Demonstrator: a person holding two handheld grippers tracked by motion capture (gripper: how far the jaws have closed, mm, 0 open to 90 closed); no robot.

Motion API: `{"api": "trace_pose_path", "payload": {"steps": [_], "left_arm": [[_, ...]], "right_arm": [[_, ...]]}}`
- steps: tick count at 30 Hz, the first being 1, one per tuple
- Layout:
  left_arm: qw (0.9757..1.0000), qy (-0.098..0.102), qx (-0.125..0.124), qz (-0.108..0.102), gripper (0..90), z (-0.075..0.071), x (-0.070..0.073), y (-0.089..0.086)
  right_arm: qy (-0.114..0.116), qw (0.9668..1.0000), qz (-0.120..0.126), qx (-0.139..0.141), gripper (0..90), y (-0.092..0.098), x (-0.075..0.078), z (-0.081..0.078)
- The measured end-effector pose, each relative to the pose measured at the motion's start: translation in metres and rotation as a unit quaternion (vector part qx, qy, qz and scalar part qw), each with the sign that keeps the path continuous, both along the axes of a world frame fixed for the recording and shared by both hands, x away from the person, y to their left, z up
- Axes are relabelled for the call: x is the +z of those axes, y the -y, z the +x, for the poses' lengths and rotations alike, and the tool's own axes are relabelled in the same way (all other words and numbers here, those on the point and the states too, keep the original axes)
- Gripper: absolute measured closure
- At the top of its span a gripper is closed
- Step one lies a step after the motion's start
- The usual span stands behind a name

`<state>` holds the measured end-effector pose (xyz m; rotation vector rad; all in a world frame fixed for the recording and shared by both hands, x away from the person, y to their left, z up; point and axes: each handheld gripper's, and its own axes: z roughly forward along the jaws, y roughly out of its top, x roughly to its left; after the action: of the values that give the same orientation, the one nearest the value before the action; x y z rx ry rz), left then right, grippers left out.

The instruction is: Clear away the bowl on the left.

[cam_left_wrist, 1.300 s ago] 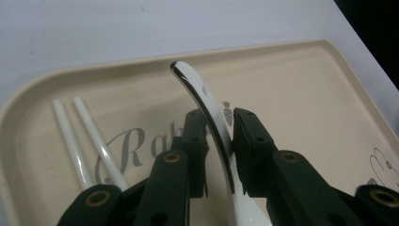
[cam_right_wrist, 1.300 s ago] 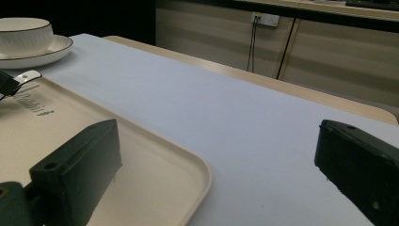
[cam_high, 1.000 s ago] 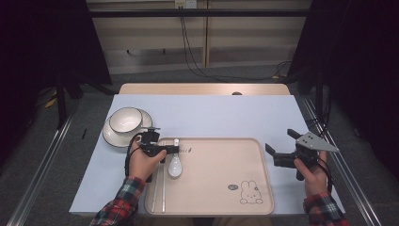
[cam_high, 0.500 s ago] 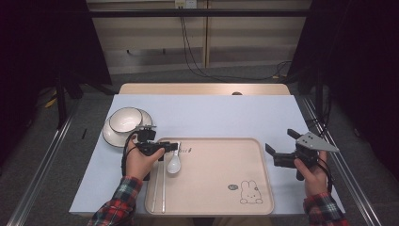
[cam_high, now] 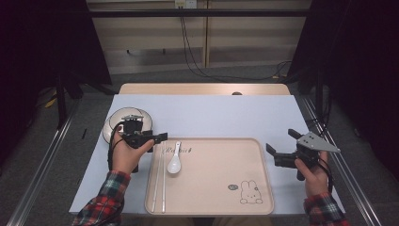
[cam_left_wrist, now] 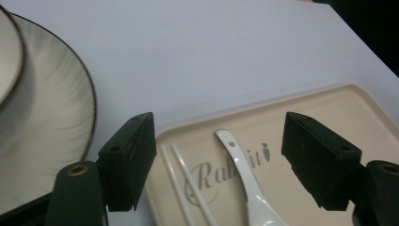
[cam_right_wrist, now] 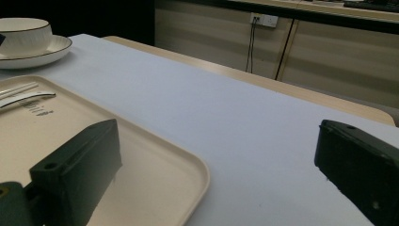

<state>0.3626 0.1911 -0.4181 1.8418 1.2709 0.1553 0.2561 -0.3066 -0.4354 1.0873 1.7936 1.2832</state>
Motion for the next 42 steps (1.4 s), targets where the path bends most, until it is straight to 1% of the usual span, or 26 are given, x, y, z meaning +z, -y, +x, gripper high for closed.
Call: {"api": "trace_pose_path", "payload": {"steps": [4, 5, 6, 8, 11, 14, 15, 18, 19, 21, 23, 24, 28, 30, 31, 32, 33, 35, 36, 38, 40, 42], "left_arm": [[0.9999, 0.002, 0.008, 0.006, 24.3, 0.002, 0.005, -0.007], [1.0000, 0.002, 0.005, 0.007, 24.0, 0.002, 0.006, -0.009], [0.9999, 0.003, 0.010, 0.003, 23.5, 0.002, 0.007, -0.010], [0.9999, 0.004, 0.007, 0.011, 22.7, 0.003, 0.009, -0.013], [0.9999, 0.003, 0.010, 0.013, 21.4, 0.004, 0.013, -0.016], [0.9997, 0.008, 0.013, 0.021, 20.2, 0.005, 0.017, -0.021], [0.9996, 0.008, 0.019, 0.017, 19.9, 0.006, 0.018, -0.022], [0.9995, 0.009, 0.022, 0.019, 19.3, 0.007, 0.021, -0.026], [0.9995, 0.008, 0.020, 0.023, 19.1, 0.007, 0.022, -0.027], [0.9994, 0.008, 0.026, 0.022, 18.6, 0.008, 0.024, -0.029], [0.9994, 0.007, 0.023, 0.027, 18.3, 0.009, 0.025, -0.033], [0.9993, 0.006, 0.026, 0.025, 18.2, 0.009, 0.026, -0.034], [0.9990, 0.008, 0.032, 0.030, 17.9, 0.010, 0.028, -0.040], [0.9988, 0.010, 0.040, 0.028, 17.8, 0.011, 0.030, -0.042], [0.9987, 0.010, 0.037, 0.032, 17.7, 0.011, 0.031, -0.044], [0.9987, 0.010, 0.041, 0.030, 17.6, 0.011, 0.032, -0.045], [0.9986, 0.011, 0.038, 0.034, 17.6, 0.011, 0.033, -0.047], [0.9984, 0.011, 0.043, 0.036, 17.6, 0.012, 0.035, -0.050], [0.9983, 0.012, 0.049, 0.031, 17.6, 0.012, 0.035, -0.051], [0.9980, 0.012, 0.051, 0.034, 17.6, 0.013, 0.037, -0.055], [0.9978, 0.011, 0.057, 0.032, 17.3, 0.013, 0.037, -0.058], [0.9973, 0.012, 0.062, 0.037, 17.1, 0.014, 0.038, -0.062]], "right_arm": [[-0.001, 1.0000, 0.000, -0.001, 0.6, 0.000, 0.000, 0.000], [0.000, 1.0000, 0.000, -0.001, 0.6, 0.000, 0.000, 0.000], [0.001, 1.0000, 0.000, -0.001, 0.6, 0.000, 0.000, 0.000], [0.001, 1.0000, 0.000, -0.002, 0.6, 0.000, 0.000, 0.000], [0.000, 1.0000, 0.000, -0.001, 0.6, -0.001, 0.000, 0.000], [0.000, 1.0000, 0.000, 0.000, 0.6, 0.000, 0.000, 0.000], [0.000, 1.0000, 0.000, -0.002, 0.6, 0.000, 0.000, 0.000], [-0.001, 1.0000, 0.001, -0.001, 0.6, 0.000, 0.000, 0.000], [-0.001, 1.0000, 0.001, -0.001, 0.6, 0.000, 0.000, 0.000], [0.000, 1.0000, 0.000, -0.001, 0.6, 0.000, 0.000, 0.000], [-0.001, 1.0000, 0.000, 0.000, 0.6, 0.000, 0.000, -0.001], [-0.001, 1.0000, 0.001, 0.000, 0.6, 0.000, 0.000, -0.001], [-0.001, 1.0000, 0.000, -0.001, 0.6, 0.001, 0.000, -0.001], [0.000, 1.0000, 0.001, 0.000, 0.6, 0.001, 0.000, 0.000], [0.001, 1.0000, 0.001, -0.002, 0.6, 0.001, 0.000, 0.000], [0.001, 1.0000, 0.000, -0.002, 0.6, 0.001, 0.000, 0.000], [0.000, 1.0000, 0.001, -0.002, 0.6, 0.001, 0.000, 0.000], [-0.001, 1.0000, 0.001, -0.001, 0.6, 0.001, 0.000, 0.000], [-0.001, 1.0000, 0.001, -0.001, 0.6, 0.001, 0.000, 0.000], [-0.001, 1.0000, 0.001, 0.000, 0.6, 0.000, 0.000, 0.000], [0.001, 1.0000, 0.001, -0.002, 0.6, 0.000, 0.000, 0.000], [0.001, 1.0000, 0.001, -0.002, 0.6, 0.001, 0.000, 0.000]]}}
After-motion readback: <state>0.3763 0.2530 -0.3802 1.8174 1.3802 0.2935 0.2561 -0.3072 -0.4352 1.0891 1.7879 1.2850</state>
